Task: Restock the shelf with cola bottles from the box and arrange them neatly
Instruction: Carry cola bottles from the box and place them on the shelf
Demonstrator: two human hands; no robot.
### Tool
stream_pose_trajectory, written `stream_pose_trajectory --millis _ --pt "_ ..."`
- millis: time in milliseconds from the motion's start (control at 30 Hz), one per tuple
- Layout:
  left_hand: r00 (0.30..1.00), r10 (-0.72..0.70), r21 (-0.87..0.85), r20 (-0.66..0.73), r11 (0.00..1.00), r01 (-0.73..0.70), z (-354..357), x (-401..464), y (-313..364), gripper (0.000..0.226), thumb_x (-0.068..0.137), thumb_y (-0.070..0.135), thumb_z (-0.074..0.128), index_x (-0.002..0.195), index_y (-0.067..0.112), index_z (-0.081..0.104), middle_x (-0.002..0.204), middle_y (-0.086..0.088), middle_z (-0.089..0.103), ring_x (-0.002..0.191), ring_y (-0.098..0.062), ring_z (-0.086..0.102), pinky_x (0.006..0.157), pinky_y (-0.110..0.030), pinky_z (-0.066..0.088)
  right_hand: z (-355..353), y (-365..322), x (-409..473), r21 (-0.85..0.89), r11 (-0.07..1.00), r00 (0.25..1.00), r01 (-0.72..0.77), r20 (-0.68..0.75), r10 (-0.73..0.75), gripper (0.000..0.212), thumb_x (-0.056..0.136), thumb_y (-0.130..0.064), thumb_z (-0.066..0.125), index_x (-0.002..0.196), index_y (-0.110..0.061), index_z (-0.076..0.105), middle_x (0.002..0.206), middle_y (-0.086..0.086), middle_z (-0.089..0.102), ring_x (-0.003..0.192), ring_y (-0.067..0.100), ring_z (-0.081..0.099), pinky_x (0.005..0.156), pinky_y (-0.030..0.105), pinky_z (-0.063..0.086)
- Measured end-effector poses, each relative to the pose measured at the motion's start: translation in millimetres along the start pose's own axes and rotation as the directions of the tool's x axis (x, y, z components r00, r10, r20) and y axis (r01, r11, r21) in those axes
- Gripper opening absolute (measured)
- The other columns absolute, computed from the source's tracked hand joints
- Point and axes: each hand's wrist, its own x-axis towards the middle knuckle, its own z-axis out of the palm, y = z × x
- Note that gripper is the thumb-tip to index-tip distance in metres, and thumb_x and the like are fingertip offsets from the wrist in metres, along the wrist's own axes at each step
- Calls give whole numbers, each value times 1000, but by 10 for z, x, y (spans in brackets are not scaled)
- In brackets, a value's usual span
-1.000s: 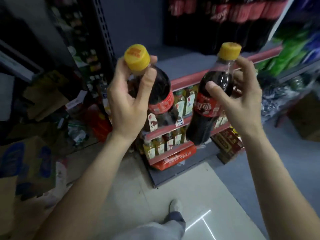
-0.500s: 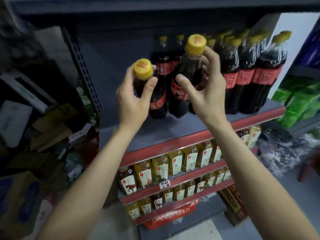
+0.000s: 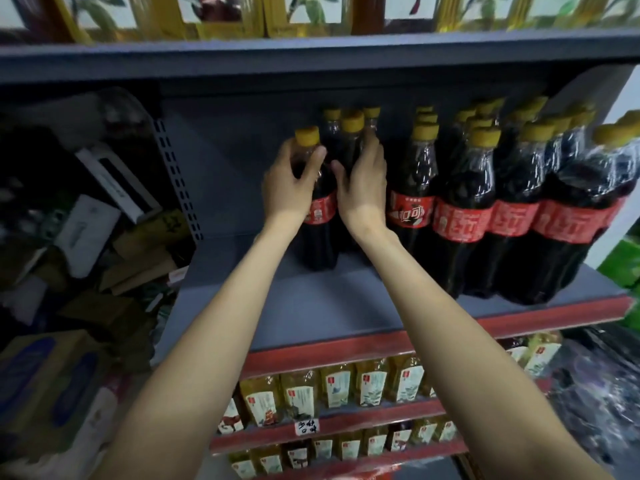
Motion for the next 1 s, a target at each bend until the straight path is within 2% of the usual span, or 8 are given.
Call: stream_pose_trajectory --millis 133,233,400,500,600,767,867,1000 --pt "998 -24 -40 54 999 26 52 77 -85 40 89 41 53 115 11 58 102 12 63 99 -4 59 89 -23 44 90 66 85 -36 996 996 -79 33 80 64 95 -11 54 147 1 20 140 26 39 129 41 38 108 45 32" --pt "986 -56 -76 159 995 69 81 20 -170 34 96 29 53 128 16 48 117 13 55 107 3 52 91 -8 39 112 86 136 -84 994 997 -67 24 69 69 96 -9 51 151 -1 11 142 26 35 131 41 35 110 48 30" --pt "953 -42 -100 299 992 75 104 -125 -385 73 91 11 61 149 22 19 144 17 27 132 4 29 103 -5 25 71 104 126 -130 991 998 35 63 -27 75 90 6 46 153 -9 8 153 26 19 140 42 22 114 49 24" --pt "955 -8 -108 296 993 42 124 -159 -441 76 90 11 61 150 19 15 148 16 21 135 5 24 107 -7 23 42 147 31 -136 987 984 85 167 -61 79 84 8 53 152 -4 12 157 25 5 146 42 4 119 46 14" --pt "961 10 -112 278 993 22 171 -157 -432 73 91 7 58 150 16 15 151 11 19 135 8 19 106 -5 21 28 216 -110 -82 982 971 168 184 -151 68 86 9 48 148 2 23 157 28 6 146 44 -2 118 45 7" --pt "941 -24 -137 338 988 74 157 -138 -416 73 95 10 56 151 16 9 150 13 16 130 15 20 99 1 21 49 317 -265 -23 976 968 217 135 -212 58 88 9 45 144 7 30 153 32 18 145 47 4 117 45 11" --pt "936 -99 -209 338 962 177 145 -188 -408 74 94 9 56 151 18 9 148 12 23 134 5 28 99 -2 28 43 343 -355 -19 970 962 244 135 -239 62 83 10 48 143 7 32 150 31 24 143 47 13 118 45 15" --pt "924 -162 -258 346 930 260 94 -279 -350 68 96 4 49 151 13 10 154 -2 26 140 -10 29 113 -18 27 -41 312 -476 34 969 958 244 149 -247 58 87 2 51 143 0 36 147 24 32 138 37 29 116 35 19"
